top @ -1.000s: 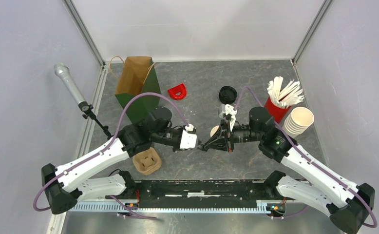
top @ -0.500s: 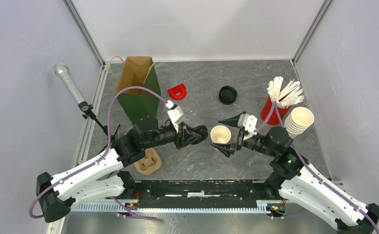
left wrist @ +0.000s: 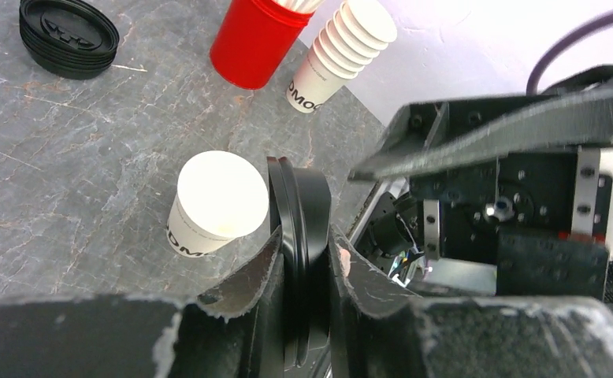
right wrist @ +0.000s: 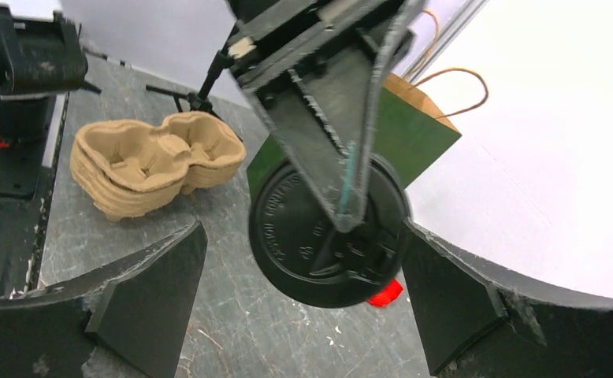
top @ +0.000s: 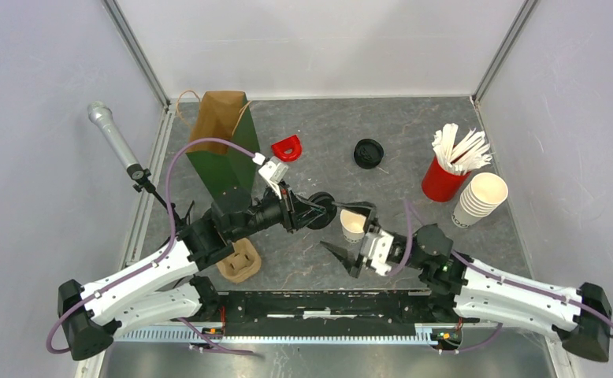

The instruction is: Pack the takeout coffee

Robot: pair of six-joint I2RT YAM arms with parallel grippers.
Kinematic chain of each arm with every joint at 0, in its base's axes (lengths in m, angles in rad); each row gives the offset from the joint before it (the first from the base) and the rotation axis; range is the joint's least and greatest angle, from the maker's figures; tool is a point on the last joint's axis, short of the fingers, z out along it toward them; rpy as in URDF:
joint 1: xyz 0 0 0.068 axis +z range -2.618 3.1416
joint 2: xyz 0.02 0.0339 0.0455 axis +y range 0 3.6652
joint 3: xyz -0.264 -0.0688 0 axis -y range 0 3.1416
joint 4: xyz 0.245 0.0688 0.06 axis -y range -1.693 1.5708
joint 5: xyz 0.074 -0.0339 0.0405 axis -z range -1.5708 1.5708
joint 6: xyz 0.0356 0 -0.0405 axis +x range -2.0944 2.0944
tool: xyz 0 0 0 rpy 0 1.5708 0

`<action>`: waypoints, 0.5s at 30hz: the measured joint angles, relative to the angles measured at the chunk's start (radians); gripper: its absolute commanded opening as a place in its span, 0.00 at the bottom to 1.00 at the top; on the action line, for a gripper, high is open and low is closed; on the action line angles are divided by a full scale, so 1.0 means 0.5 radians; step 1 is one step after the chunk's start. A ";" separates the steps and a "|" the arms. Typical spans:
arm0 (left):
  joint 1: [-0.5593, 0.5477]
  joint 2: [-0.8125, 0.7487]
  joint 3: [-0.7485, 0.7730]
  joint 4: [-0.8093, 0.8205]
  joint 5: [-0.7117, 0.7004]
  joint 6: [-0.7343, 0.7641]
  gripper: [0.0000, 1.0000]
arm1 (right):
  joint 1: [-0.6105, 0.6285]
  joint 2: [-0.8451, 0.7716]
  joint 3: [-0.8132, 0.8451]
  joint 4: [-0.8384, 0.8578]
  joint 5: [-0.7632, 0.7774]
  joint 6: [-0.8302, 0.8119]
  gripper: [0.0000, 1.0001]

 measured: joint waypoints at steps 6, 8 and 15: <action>0.000 -0.001 0.000 -0.004 -0.011 -0.083 0.27 | 0.317 0.157 0.010 0.005 0.411 -0.339 0.98; 0.000 -0.001 0.000 -0.008 -0.008 -0.084 0.27 | 0.344 0.177 0.010 0.014 0.487 -0.393 0.98; 0.000 -0.033 0.000 -0.079 0.016 -0.082 0.28 | 0.356 0.189 0.010 0.040 0.640 -0.454 0.98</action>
